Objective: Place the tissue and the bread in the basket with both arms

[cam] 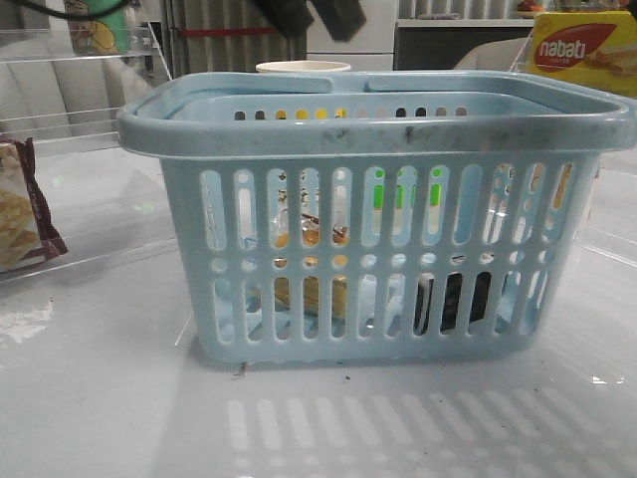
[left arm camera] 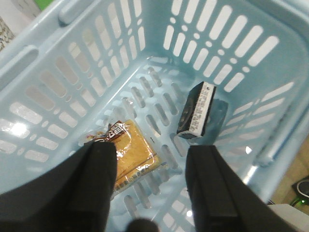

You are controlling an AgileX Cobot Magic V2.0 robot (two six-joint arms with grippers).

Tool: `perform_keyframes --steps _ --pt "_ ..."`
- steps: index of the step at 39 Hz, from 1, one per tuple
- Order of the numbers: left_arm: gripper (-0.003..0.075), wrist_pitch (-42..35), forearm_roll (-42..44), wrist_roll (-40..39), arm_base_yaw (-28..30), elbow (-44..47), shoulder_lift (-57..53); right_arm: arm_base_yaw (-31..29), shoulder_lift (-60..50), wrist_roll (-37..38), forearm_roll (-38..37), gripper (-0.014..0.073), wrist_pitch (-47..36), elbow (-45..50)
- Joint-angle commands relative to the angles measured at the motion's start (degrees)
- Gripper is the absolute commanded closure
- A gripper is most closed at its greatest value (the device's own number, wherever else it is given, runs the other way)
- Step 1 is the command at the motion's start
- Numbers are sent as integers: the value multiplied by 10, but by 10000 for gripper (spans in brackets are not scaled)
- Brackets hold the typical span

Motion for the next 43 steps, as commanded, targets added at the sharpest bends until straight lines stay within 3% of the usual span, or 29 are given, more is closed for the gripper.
perform_keyframes --steps 1,26,36,43 --pt "317 -18 -19 -2 -5 16 -80 0 -6 -4 -7 65 -34 -16" --pt "317 -18 -4 7 -5 368 -422 0 -6 -4 -7 65 -39 -16" --pt "317 -22 113 -135 -5 429 -486 0 -6 -4 -7 65 -39 -16" --pt "317 -28 141 -160 -4 434 -492 0 -6 -4 -7 65 -31 -16"
